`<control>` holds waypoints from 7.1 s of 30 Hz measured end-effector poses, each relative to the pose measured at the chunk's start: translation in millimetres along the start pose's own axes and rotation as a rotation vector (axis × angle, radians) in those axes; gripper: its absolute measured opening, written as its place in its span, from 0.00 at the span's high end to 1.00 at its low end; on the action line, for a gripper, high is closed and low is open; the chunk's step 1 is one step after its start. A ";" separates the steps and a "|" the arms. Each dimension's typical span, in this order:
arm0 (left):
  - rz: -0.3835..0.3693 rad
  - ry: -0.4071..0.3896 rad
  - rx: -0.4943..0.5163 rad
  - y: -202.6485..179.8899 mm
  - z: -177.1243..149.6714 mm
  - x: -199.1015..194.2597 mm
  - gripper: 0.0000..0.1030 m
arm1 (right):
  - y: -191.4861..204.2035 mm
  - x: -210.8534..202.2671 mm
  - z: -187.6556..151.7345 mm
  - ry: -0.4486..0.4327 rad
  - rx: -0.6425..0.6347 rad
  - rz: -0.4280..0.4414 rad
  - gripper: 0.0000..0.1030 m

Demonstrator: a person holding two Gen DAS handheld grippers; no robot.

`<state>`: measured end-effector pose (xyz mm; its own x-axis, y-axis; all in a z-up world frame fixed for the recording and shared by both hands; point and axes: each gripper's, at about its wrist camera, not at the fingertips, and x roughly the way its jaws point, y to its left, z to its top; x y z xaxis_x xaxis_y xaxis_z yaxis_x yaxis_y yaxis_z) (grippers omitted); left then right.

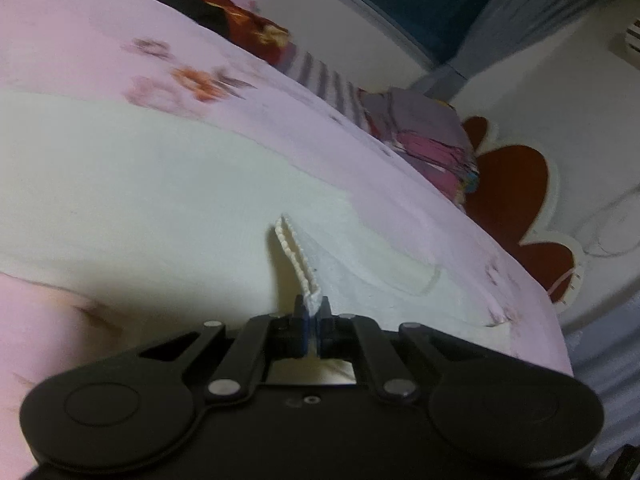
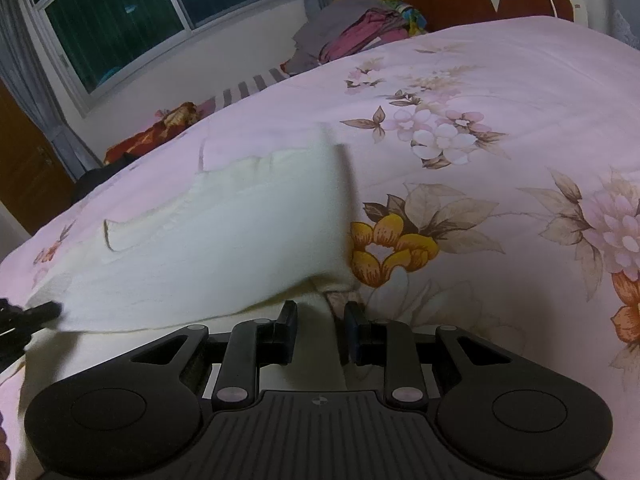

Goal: Fold small clothes

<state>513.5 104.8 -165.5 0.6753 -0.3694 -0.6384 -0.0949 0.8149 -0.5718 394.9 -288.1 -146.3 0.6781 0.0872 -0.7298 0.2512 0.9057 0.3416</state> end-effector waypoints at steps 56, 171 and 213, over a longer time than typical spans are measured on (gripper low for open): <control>0.216 0.004 0.444 -35.0 9.2 27.5 0.79 | 84.5 70.1 42.7 0.017 -0.347 0.141 1.00; -0.007 -0.076 0.366 -89.7 -53.9 -27.9 0.34 | 32.5 -35.1 37.9 -0.095 0.061 0.100 0.30; 0.226 -0.021 0.335 32.7 -18.5 -59.1 0.65 | 36.2 -5.7 34.5 -0.062 -0.001 0.019 0.96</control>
<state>457.0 145.0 -155.9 0.6796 -0.1575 -0.7165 -0.0012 0.9764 -0.2158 424.0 -270.2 -109.3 0.7245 0.0788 -0.6848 0.2368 0.9045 0.3547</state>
